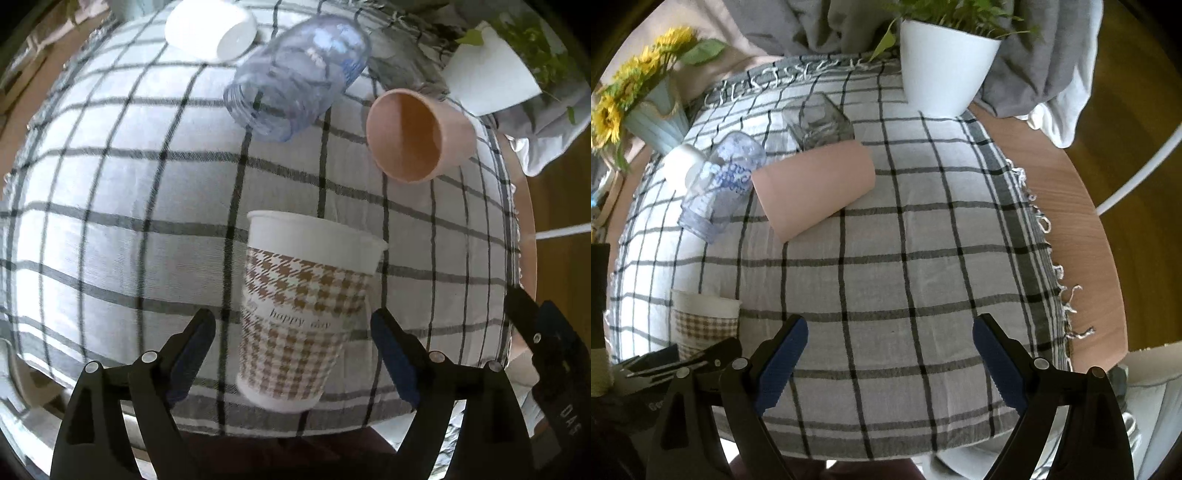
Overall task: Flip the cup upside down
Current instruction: 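Rotate the held cup with the left gripper so its rim faces down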
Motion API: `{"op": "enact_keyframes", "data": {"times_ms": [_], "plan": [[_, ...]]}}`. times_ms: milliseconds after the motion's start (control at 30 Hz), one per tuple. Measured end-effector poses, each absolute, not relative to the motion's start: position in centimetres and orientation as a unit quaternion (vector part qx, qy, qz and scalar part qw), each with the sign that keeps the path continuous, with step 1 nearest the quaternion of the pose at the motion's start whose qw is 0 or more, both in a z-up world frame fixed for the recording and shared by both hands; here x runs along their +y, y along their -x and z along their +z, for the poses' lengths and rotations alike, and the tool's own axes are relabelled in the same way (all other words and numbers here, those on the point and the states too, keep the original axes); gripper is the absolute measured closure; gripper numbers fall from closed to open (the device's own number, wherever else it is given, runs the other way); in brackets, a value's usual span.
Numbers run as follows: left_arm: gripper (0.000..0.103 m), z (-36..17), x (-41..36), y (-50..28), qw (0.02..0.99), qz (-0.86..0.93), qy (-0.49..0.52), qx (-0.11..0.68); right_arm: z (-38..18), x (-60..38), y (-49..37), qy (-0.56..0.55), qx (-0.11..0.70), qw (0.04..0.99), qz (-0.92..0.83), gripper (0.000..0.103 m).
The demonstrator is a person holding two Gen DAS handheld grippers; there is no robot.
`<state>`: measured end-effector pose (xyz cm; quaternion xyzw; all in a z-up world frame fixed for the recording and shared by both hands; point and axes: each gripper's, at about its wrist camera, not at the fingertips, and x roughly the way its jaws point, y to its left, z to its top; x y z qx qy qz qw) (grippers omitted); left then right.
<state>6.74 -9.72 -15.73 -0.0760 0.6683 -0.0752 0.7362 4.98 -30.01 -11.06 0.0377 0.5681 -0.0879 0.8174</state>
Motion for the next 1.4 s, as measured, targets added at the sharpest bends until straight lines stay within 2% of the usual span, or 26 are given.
{"op": "enact_keyframes", "data": {"times_ms": [167, 467, 933, 1400], "plan": [[0.012, -12.5, -9.2, -5.8, 0.765, -0.098, 0.045, 0.635, -9.0, -29.5, -3.8, -0.055, 0.549, 0.828, -0.099, 0.012], [0.012, -9.7, -5.0, -4.5, 0.806, -0.078, 0.008, 0.587, -7.2, -26.6, -2.3, -0.075, 0.527, 0.841, -0.091, 0.012], [0.012, -11.6, 2.1, -3.3, 0.797, -0.036, 0.004, 0.603, -10.0, -19.0, -1.9, -0.083, 0.563, 0.822, -0.028, 0.012], [0.012, -15.6, 3.8, -3.1, 0.777, -0.035, -0.022, 0.628, -14.9, -15.4, -2.3, -0.078, 0.603, 0.794, -0.014, 0.02]]}}
